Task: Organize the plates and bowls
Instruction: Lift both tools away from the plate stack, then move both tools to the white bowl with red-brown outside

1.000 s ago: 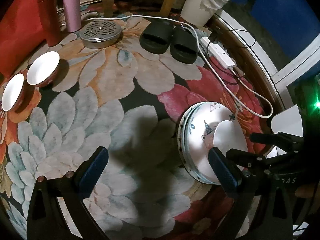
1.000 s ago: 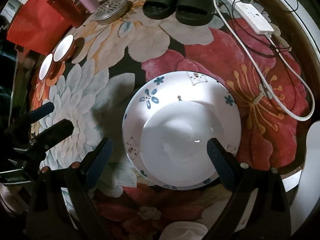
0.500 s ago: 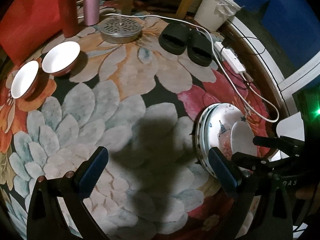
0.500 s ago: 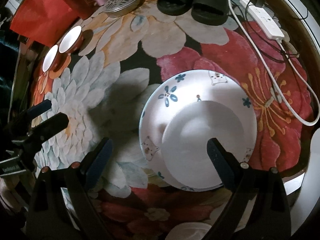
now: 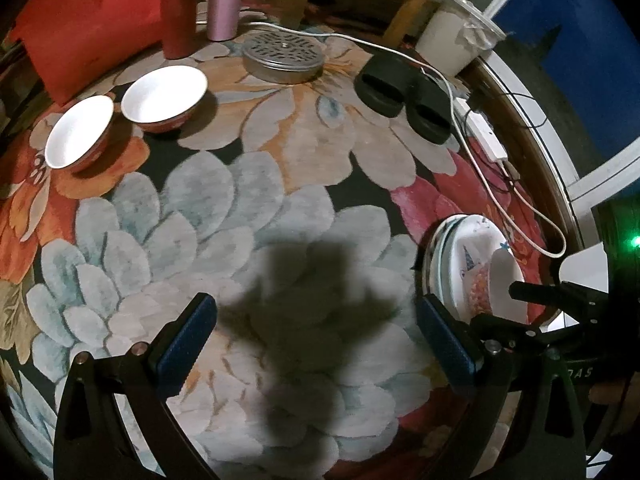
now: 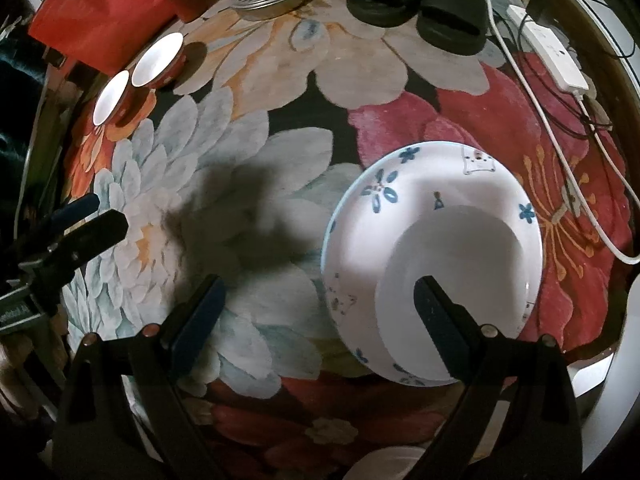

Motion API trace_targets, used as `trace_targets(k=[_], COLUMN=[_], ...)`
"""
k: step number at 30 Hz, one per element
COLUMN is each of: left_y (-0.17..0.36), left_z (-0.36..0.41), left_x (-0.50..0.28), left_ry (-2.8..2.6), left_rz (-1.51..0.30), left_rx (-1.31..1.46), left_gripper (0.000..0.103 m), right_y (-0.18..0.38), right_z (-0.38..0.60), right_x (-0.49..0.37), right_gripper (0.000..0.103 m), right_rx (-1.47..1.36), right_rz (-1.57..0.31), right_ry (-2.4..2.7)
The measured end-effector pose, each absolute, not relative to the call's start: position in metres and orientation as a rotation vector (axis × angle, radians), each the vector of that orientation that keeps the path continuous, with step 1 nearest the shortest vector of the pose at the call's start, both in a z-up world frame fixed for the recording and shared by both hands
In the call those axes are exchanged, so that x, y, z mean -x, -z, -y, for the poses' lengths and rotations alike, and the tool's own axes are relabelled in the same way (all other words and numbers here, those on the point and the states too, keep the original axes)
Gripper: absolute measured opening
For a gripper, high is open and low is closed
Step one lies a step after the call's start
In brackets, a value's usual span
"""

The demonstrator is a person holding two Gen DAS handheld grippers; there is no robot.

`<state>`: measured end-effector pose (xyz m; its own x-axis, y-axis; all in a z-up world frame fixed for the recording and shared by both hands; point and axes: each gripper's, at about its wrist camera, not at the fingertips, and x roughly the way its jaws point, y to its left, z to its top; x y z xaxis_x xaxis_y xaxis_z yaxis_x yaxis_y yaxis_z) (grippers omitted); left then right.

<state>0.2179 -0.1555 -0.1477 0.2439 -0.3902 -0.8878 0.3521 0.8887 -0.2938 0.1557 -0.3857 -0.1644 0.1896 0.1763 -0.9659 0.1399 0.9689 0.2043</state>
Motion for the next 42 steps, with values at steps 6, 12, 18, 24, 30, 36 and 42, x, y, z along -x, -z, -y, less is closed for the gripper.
trace_targets(k=[6,12,18,24,30,36,42], left_y=[0.149,0.152,0.154,0.151,0.148,0.149,0.158], left_z=[0.136,0.117,0.093,0.067,0.034,0.004,-0.02], left_x=[-0.222,-0.226,-0.233,-0.241,-0.255,-0.267,-0.282], left_ry=[0.479,0.45,0.414,0.372,0.315,0.266,0.225], left_rz=[-1.22,-1.22,-1.216,-1.196,-1.174,-1.157,-1.151], left_rx=[0.056,0.074,0.101,0.123,0.171,0.211,0.266], left_gripper=[0.1,0.1,0.1,0.1,0.1,0.1,0.1], right_y=[0.164,0.165,0.158,0.144,0.13,0.125,0.124], right_z=[0.371,0.358,0.345,0.325,0.296,0.272,0.252], right_x=[-0.159,-0.166,-0.177,-0.198,-0.225,-0.246,-0.262], right_gripper=[0.096,0.096,0.096,0.096,0.097,0.097,0.097], right_rx=[-0.253,-0.231,-0.211,-0.179,-0.142,-0.114,-0.068], right_rz=[-1.385,-1.383,-1.365,-1.33,-1.301,-1.292,-1.291], right_ry=[-0.041,-0.052,-0.063,-0.095,-0.143,-0.173,-0.199])
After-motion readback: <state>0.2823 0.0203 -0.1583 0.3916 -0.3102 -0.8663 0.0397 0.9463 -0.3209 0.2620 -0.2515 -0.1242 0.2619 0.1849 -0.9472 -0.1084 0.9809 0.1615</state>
